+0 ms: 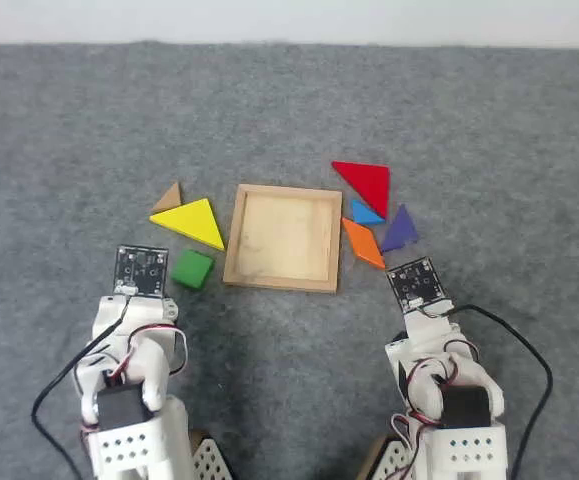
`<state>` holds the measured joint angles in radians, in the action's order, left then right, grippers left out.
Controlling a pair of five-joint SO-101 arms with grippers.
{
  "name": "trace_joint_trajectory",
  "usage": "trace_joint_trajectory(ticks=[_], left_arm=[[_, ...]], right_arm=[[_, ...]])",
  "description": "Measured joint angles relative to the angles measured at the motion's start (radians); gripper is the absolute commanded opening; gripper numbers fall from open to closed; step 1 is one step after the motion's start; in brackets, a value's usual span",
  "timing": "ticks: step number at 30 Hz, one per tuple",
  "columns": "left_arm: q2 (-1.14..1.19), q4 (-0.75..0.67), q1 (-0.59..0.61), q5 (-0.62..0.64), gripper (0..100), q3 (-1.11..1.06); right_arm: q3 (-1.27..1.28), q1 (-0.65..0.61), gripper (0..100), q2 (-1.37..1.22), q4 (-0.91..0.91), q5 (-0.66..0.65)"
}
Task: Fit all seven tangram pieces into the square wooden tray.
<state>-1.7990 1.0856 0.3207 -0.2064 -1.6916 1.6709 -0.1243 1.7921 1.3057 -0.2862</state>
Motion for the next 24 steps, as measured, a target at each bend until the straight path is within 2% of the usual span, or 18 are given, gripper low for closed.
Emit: trace_joint_trajectory(ticks=[8, 14, 24], left_arm=[[0.000, 0.000, 0.000, 0.000, 2, 0.000], [0.000, -0.003, 0.000, 0.000, 8, 0.000], [0.000, 0.006, 0.000, 0.000, 9, 0.035]], right_arm=[[0.000, 0.000, 0.6, 0.000, 0.000, 0.000], [0.000, 0.000, 0.6, 0.000, 0.000, 0.000], [0.000, 0.000, 0.6, 0.000, 0.000, 0.000]])
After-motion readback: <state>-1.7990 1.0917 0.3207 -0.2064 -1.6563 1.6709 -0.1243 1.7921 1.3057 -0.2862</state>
